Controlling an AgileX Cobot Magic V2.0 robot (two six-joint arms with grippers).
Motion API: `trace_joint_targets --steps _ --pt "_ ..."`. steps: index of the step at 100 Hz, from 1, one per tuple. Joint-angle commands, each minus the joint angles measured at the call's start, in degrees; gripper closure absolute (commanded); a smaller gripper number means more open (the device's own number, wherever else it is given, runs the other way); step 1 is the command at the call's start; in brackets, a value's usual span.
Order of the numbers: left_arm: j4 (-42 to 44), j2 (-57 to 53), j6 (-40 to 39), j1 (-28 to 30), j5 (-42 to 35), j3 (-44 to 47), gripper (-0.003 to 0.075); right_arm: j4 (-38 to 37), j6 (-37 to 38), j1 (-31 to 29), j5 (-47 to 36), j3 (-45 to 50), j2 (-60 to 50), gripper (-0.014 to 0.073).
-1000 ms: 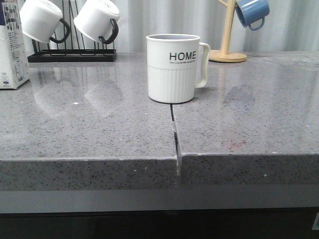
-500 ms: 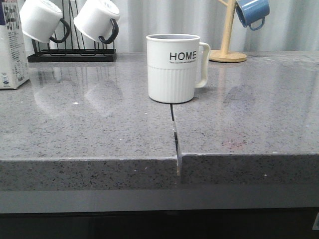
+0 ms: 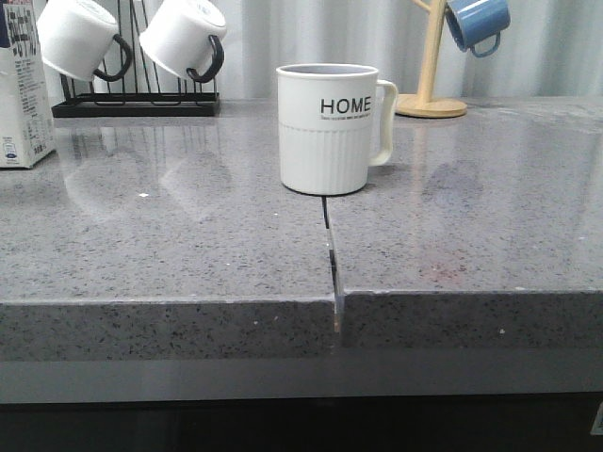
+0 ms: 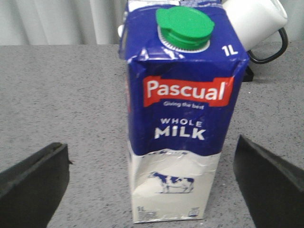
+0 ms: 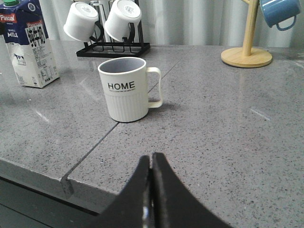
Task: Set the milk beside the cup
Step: 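Reach the left gripper to the Pascual milk carton and grasp it, then lift the milk carton and carry it beside the white mug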
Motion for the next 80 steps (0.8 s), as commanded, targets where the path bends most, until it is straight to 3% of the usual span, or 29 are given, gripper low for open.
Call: trace_joint_targets --steps 1,38,62,72,80 --pt "-1.49 0.45 -0.36 -1.49 -5.28 -2.96 0.0062 -0.20 -0.24 -0.10 -4.27 -1.43 0.60 0.0662" --pt "-4.17 7.43 -0.36 -2.47 -11.66 -5.41 0.0062 -0.20 -0.24 -0.10 -4.26 -1.43 0.65 0.0662" --pt "-4.17 11.99 -0.36 -2.22 -19.90 -6.40 0.0068 -0.20 -0.24 -0.10 -4.26 -1.43 0.65 0.0662" --pt "-4.17 12.94 -0.36 -2.22 -21.22 -6.40 0.0128 -0.20 -0.24 -0.10 -4.26 -1.43 0.65 0.0662" --pt "-4.17 13.23 -0.36 -2.22 -21.26 -6.40 0.0268 -0.20 -0.24 -0.10 -4.26 -1.43 0.65 0.0662"
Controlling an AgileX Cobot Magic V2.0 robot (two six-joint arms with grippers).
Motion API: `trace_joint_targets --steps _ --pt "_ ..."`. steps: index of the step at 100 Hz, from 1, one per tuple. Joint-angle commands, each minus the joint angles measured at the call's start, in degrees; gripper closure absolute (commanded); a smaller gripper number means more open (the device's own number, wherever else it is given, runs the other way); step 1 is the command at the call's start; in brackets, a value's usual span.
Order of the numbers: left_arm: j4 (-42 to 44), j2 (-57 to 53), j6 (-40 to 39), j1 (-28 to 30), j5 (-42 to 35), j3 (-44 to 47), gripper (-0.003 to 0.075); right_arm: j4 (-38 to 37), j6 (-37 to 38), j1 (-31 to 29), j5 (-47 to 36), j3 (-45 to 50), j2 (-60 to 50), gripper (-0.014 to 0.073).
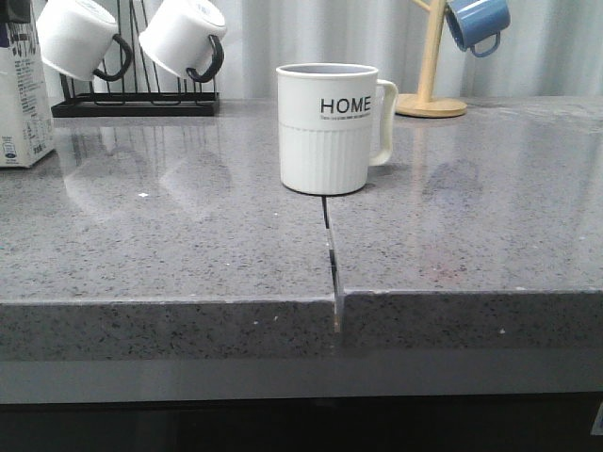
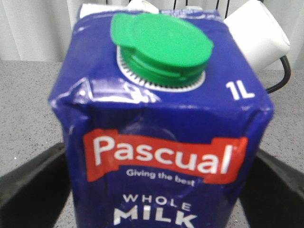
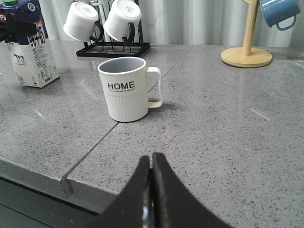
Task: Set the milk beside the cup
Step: 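Lift the milk carton and carry it beside the white mug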
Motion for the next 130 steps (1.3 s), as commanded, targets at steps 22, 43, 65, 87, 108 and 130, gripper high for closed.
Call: trace_joint_targets --steps 22,43,65,87,108,130 --pt "-0.38 -2.06 -0.36 -0.19 -4.77 -1.90 0.0563 -0.20 -0.24 -0.10 -4.26 -1.43 0.65 0.0662" --pt "-2.59 -6.54 -0.36 -1.76 -3.30 -1.90 0.0563 -0.20 -0.24 -0.10 -4.26 -1.43 0.65 0.0662" --pt "-4.24 -11.40 -0.26 -6.13 -1.48 -1.80 0.0563 -0.20 -0.24 -0.10 -4.26 -1.43 0.65 0.0662" --pt "-5.83 -11.81 -0.14 -12.70 -0.62 -1.80 0.0565 -0.20 -0.24 -0.10 -4.26 -1.43 0.65 0.0662" --pt "-6.83 -10.38 -0.14 -18.23 -2.64 -1.80 0.0565 -0.20 -0.24 -0.10 -4.26 -1.43 0.65 0.0662" --pt "-8.27 -6.28 -0.14 -23.80 -5.18 -1.80 0.0565 -0.20 -0.24 -0.10 -4.26 -1.43 0.65 0.0662"
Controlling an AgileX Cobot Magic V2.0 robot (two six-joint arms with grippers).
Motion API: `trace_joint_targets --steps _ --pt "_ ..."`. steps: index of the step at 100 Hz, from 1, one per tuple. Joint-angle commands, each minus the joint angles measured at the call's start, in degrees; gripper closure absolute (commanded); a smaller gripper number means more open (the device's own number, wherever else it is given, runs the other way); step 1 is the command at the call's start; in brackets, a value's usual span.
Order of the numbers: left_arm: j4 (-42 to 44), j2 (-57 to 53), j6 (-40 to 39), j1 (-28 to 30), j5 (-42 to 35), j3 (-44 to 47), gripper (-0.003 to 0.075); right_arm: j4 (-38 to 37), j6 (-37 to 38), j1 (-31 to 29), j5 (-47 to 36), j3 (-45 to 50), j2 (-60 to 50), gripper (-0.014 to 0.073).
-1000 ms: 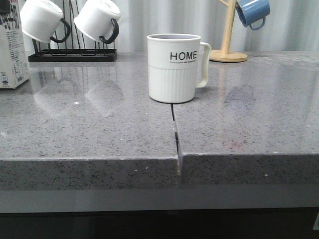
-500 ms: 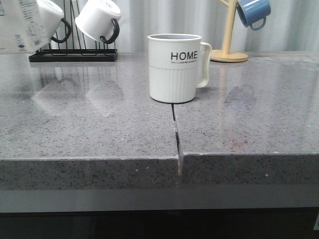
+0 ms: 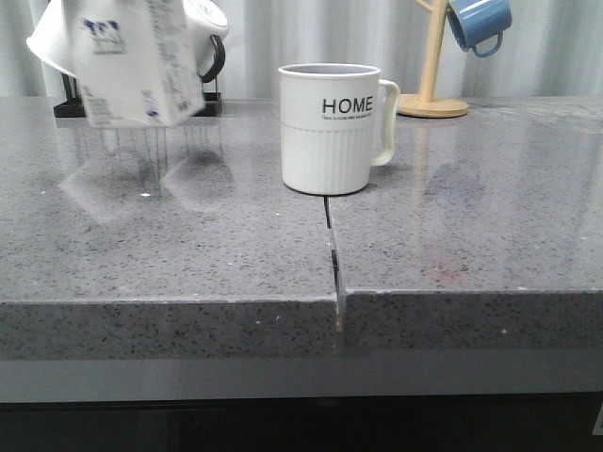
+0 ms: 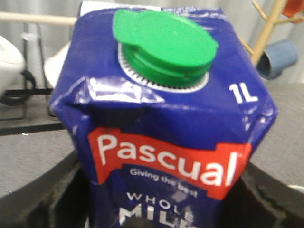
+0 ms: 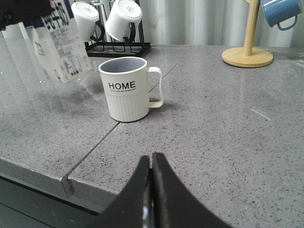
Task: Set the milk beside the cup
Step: 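Lift the milk carton and carry it beside the white mug, then lower the carton onto the table, open the left gripper, withdraw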
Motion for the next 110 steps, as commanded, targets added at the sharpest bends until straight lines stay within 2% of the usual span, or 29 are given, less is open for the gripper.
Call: trace_joint_targets --steps 1,19,50,58,70,77,82,110 --pt "-1.10 0.10 -0.14 -2.60 -6.57 -1.80 0.0565 -0.20 -0.24 -0.10 -4.30 -1.43 0.65 0.0662" --pt "-1.10 3.92 -0.14 -6.51 -9.87 -1.80 0.0564 -0.20 -0.24 -0.10 -4.30 -1.43 0.65 0.0662" --pt "-1.22 6.53 -0.36 -7.59 -10.79 -1.80 0.0547 -0.20 -0.24 -0.10 -4.30 -1.43 0.65 0.0662" --pt "-0.98 6.53 -0.36 -7.69 -10.79 -1.80 0.0445 -0.20 -0.24 -0.10 -4.30 -1.43 0.65 0.0662" --pt "-0.98 6.53 -0.36 -7.69 -10.52 -1.80 0.0157 -0.20 -0.24 -0.10 -4.30 -1.43 0.65 0.0662" --pt "-0.98 6.53 -0.36 -7.69 -10.03 -1.80 0.0038 -0.20 -0.24 -0.10 -4.30 -1.43 0.65 0.0662" --pt "-0.98 6.42 -0.36 -7.69 -9.24 -1.80 0.0008 -0.20 -0.24 -0.10 -4.30 -1.43 0.65 0.0662" --pt "-0.98 2.85 -0.15 -7.69 -4.76 -1.45 0.0050 -0.20 -0.24 -0.10 -4.30 -1.43 0.65 0.0662"
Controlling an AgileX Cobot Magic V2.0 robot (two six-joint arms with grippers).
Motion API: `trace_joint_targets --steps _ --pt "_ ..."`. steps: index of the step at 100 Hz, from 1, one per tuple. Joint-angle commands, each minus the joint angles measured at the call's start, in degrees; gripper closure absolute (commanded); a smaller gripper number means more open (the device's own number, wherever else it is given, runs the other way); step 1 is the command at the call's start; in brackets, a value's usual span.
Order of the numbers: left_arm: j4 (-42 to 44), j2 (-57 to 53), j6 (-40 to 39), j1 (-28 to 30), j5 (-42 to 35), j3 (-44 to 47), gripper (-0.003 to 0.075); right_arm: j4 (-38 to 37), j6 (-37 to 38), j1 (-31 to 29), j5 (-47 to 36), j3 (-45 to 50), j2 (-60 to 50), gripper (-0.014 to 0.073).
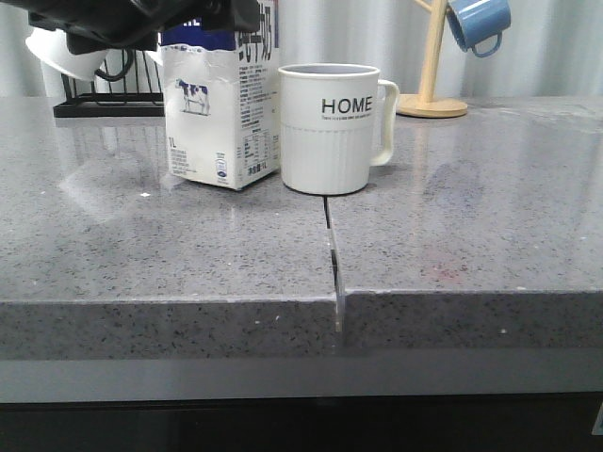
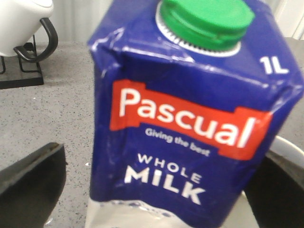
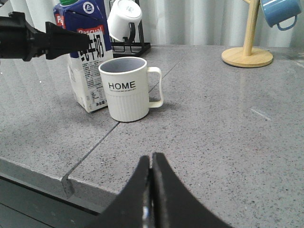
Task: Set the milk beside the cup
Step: 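Lower the carton onto the table, open the left gripper, withdraw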
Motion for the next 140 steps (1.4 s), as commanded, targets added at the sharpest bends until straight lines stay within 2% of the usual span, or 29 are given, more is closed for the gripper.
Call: trace_joint_targets --steps 1,29,39,46,52,53,58,60,61,62,66,73,98,116,140 --pt "0.00 -4.10 -0.15 -0.44 -3.13 -1.45 0.0050 -0.20 -0.24 -0.10 -4.30 -1.43 0.65 0.0662" --pt "0.39 -11.63 2.32 -0.44 -2.63 4.39 0.0052 -0.20 -0.24 -0.10 -4.30 -1.43 0.65 0.0662" --pt "0.39 -15.72 2.65 -0.44 -2.63 7.82 0.0118 -0.20 -0.24 -0.10 -4.30 -1.43 0.65 0.0662" --pt "0.39 -18.95 2.77 -0.19 -2.33 9.97 0.0237 -0.20 -0.24 -0.10 -4.30 -1.43 0.65 0.0662" --pt "0.39 -21.95 2.88 0.27 -1.21 11.58 0.0407 -0.20 -0.24 -0.10 -4.30 -1.43 0.65 0.0662" --pt "0.39 -22.29 2.88 0.43 -0.98 11.74 0.0407 -0.20 -0.24 -0.10 -4.30 -1.43 0.65 0.0662" --pt "0.39 -24.62 3.09 1.26 0.68 12.60 0.0554 -0.20 -0.24 -0.10 -4.30 -1.43 0.65 0.0662" --pt "0.39 -25.53 3.38 1.63 1.68 12.86 0.0589 -0.20 -0.24 -0.10 -4.30 -1.43 0.65 0.0662" --pt "0.39 -26.12 3.77 1.91 2.30 12.90 0.0641 -0.20 -0.24 -0.10 -4.30 -1.43 0.65 0.0662" --pt "0.39 -26.43 3.99 2.05 2.64 13.03 0.0641 -0.20 -0.24 -0.10 -4.30 -1.43 0.65 0.0662" --pt "0.39 -28.23 5.50 2.93 5.00 13.13 0.0738 -0.20 -0.24 -0.10 -4.30 -1.43 0.65 0.0662" --pt "0.55 -30.92 8.48 4.41 9.33 13.13 0.0741 -0.20 -0.24 -0.10 -4.30 -1.43 0.65 0.0662" --pt "1.28 -39.32 8.70 11.29 21.79 14.12 0.0741 -0.20 -0.24 -0.10 -4.30 -1.43 0.65 0.0662" --pt "2.36 -46.76 8.70 18.47 22.87 17.68 0.0741 -0.20 -0.24 -0.10 -4.25 -1.43 0.65 0.0662" --pt "2.36 -55.41 8.70 23.86 22.54 25.95 0.0741 -0.20 -0.24 -0.10 -4.25 -1.43 0.65 0.0662"
